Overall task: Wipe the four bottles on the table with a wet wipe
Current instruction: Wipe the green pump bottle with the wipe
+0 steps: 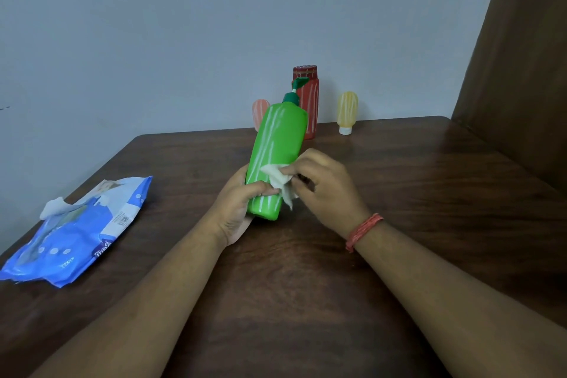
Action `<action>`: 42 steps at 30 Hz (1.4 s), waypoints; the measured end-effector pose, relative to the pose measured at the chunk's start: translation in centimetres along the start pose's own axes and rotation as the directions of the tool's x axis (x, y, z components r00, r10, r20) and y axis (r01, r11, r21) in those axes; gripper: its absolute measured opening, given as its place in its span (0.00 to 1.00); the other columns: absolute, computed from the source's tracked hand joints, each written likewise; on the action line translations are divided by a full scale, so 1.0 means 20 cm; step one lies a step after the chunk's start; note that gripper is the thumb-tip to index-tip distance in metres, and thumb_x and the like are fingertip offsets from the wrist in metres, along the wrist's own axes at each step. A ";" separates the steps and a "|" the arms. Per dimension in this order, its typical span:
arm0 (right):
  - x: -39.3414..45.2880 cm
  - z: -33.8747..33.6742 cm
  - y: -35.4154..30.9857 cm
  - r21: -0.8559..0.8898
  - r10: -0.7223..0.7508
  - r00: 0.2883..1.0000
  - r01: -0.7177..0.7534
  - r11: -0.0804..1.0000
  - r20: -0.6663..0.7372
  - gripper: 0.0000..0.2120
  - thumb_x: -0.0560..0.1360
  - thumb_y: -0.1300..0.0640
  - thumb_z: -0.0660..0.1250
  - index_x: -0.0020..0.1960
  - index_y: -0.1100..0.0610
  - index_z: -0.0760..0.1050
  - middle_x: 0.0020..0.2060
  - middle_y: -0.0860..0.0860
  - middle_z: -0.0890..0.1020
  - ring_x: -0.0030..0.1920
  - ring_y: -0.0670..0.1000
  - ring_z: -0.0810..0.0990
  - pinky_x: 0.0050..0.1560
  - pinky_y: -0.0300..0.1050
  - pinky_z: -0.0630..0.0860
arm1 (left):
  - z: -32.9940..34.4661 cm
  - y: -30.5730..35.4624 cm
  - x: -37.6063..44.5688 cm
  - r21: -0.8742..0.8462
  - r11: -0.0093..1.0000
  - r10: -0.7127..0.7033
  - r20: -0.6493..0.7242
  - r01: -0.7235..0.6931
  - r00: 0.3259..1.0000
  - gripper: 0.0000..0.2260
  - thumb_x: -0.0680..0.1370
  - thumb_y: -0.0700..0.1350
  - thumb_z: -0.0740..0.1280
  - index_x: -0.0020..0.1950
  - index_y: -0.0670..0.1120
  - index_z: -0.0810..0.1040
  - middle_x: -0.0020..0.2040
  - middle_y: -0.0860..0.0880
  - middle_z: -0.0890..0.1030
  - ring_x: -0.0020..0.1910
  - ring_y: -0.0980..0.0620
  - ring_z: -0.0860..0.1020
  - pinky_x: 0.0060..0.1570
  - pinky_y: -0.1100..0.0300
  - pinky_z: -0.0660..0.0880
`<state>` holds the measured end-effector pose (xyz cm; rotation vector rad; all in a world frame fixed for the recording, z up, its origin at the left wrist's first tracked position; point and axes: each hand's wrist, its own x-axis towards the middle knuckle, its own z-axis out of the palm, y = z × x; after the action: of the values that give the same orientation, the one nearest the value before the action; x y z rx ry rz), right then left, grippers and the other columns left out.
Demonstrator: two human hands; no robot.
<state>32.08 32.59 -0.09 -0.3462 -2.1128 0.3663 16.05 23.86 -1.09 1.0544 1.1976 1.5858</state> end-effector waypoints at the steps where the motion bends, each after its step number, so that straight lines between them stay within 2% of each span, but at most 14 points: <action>1: 0.01 0.00 0.01 -0.010 0.032 0.998 -0.032 0.999 -0.056 0.09 0.73 0.69 0.70 0.52 0.61 0.83 0.45 0.52 0.79 0.44 0.45 0.76 0.43 0.34 0.72 | 0.00 0.00 0.00 0.011 1.000 -0.008 0.003 0.008 1.000 0.28 0.63 0.39 0.74 0.63 0.41 0.76 0.49 0.43 0.83 0.47 0.46 0.81 0.47 0.51 0.76; 3: 0.02 -0.01 0.03 -0.015 0.088 0.987 -0.091 0.996 -0.137 0.09 0.73 0.69 0.70 0.51 0.61 0.83 0.45 0.52 0.78 0.44 0.46 0.76 0.43 0.38 0.74 | 0.01 -0.01 0.00 0.042 0.999 -0.012 0.007 0.012 1.000 0.28 0.63 0.40 0.74 0.63 0.41 0.76 0.48 0.44 0.83 0.46 0.46 0.81 0.45 0.52 0.77; 8: -0.01 0.01 -0.01 0.019 0.002 1.000 -0.002 1.000 0.016 0.09 0.73 0.68 0.71 0.51 0.61 0.83 0.45 0.51 0.79 0.44 0.46 0.77 0.44 0.31 0.72 | 0.01 0.00 0.00 -0.021 1.000 0.002 -0.015 -0.002 1.000 0.22 0.66 0.37 0.69 0.61 0.41 0.77 0.48 0.44 0.84 0.47 0.47 0.82 0.45 0.54 0.78; 11: 0.01 0.02 0.02 -0.003 0.085 0.991 -0.086 0.996 -0.104 0.08 0.73 0.68 0.70 0.51 0.62 0.83 0.45 0.53 0.79 0.43 0.49 0.78 0.44 0.42 0.76 | 0.02 0.00 0.00 -0.064 0.998 -0.031 -0.038 0.028 0.999 0.22 0.70 0.43 0.69 0.64 0.40 0.76 0.48 0.44 0.83 0.46 0.48 0.81 0.44 0.55 0.77; 12: 0.01 0.02 0.02 0.007 0.098 0.991 -0.098 0.995 -0.094 0.08 0.73 0.67 0.70 0.51 0.62 0.83 0.45 0.53 0.79 0.44 0.49 0.78 0.44 0.45 0.77 | 0.03 0.00 0.01 -0.088 0.995 -0.040 -0.050 0.036 0.998 0.23 0.72 0.46 0.68 0.65 0.40 0.76 0.50 0.43 0.83 0.47 0.48 0.82 0.45 0.55 0.78; 14: -0.01 0.02 0.01 0.045 0.065 0.998 -0.065 0.997 0.005 0.08 0.75 0.64 0.71 0.53 0.61 0.82 0.46 0.51 0.79 0.44 0.49 0.78 0.45 0.42 0.77 | 0.03 0.00 0.01 -0.161 0.986 -0.058 -0.081 0.045 0.995 0.22 0.78 0.50 0.66 0.68 0.38 0.74 0.55 0.40 0.83 0.51 0.46 0.83 0.49 0.53 0.79; 16: -0.02 0.02 -0.01 0.064 0.019 0.996 -0.024 0.998 0.083 0.08 0.75 0.61 0.72 0.54 0.60 0.82 0.46 0.48 0.78 0.44 0.46 0.77 0.45 0.37 0.74 | 0.03 0.01 0.01 -0.191 0.980 -0.079 -0.114 0.056 0.990 0.21 0.83 0.50 0.59 0.70 0.38 0.73 0.58 0.38 0.81 0.54 0.45 0.82 0.53 0.51 0.80; 18: 0.00 0.03 -0.01 0.042 0.020 0.999 -0.022 0.999 0.041 0.06 0.75 0.62 0.72 0.52 0.61 0.83 0.45 0.49 0.78 0.43 0.45 0.76 0.44 0.35 0.72 | 0.03 0.00 0.01 -0.161 0.985 -0.091 -0.136 0.069 0.987 0.21 0.85 0.50 0.55 0.71 0.38 0.72 0.59 0.38 0.81 0.55 0.44 0.81 0.57 0.48 0.77; 21: 0.01 0.03 -0.01 0.015 0.063 0.997 -0.062 0.998 -0.039 0.04 0.74 0.63 0.72 0.49 0.61 0.82 0.44 0.51 0.78 0.43 0.45 0.75 0.44 0.37 0.72 | 0.05 0.01 0.00 -0.115 0.991 -0.078 -0.139 0.062 0.987 0.18 0.86 0.49 0.55 0.69 0.39 0.74 0.57 0.40 0.83 0.53 0.46 0.82 0.56 0.50 0.77; 26: -0.02 0.03 -0.04 0.060 -0.047 0.989 0.039 0.997 0.139 0.05 0.74 0.62 0.72 0.49 0.60 0.83 0.44 0.50 0.79 0.43 0.48 0.78 0.43 0.42 0.76 | 0.03 0.02 0.00 -0.169 0.984 -0.078 -0.162 0.051 0.984 0.18 0.85 0.49 0.56 0.68 0.38 0.75 0.58 0.38 0.82 0.55 0.42 0.81 0.59 0.45 0.76; 30: 0.00 0.03 -0.03 0.040 0.042 0.999 -0.041 0.998 -0.002 0.04 0.74 0.63 0.72 0.48 0.61 0.82 0.43 0.50 0.78 0.41 0.45 0.76 0.42 0.38 0.72 | 0.04 0.02 0.00 -0.152 0.988 -0.066 -0.182 0.038 0.981 0.18 0.85 0.47 0.56 0.68 0.38 0.74 0.59 0.38 0.82 0.56 0.42 0.81 0.61 0.45 0.75; 35: -0.03 0.04 -0.07 0.115 -0.097 0.982 0.079 0.990 0.163 0.05 0.73 0.63 0.72 0.49 0.60 0.82 0.43 0.51 0.79 0.41 0.49 0.79 0.41 0.46 0.77 | 0.03 0.03 -0.01 -0.174 0.984 -0.067 -0.193 0.033 0.979 0.19 0.85 0.49 0.56 0.67 0.36 0.75 0.57 0.38 0.82 0.56 0.40 0.81 0.58 0.46 0.77; 39: -0.01 0.05 -0.05 0.066 0.009 1.000 -0.010 0.998 0.021 0.02 0.73 0.64 0.72 0.46 0.60 0.82 0.42 0.50 0.78 0.40 0.47 0.76 0.40 0.42 0.75 | 0.03 0.03 -0.01 -0.225 0.973 -0.088 -0.187 0.044 0.978 0.20 0.85 0.50 0.55 0.70 0.38 0.74 0.62 0.36 0.81 0.60 0.40 0.80 0.59 0.47 0.78; 42: -0.03 0.04 -0.07 0.112 -0.048 0.992 0.035 0.993 0.115 0.03 0.73 0.64 0.72 0.47 0.60 0.81 0.43 0.50 0.78 0.42 0.47 0.78 0.42 0.43 0.76 | 0.02 0.04 -0.01 -0.237 0.970 -0.099 -0.179 0.055 0.979 0.21 0.85 0.51 0.55 0.69 0.38 0.75 0.57 0.39 0.83 0.53 0.43 0.83 0.51 0.51 0.80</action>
<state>31.50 30.93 -0.41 -0.2210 -2.2009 0.4864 16.42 23.63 -0.30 0.7118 1.1307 1.7453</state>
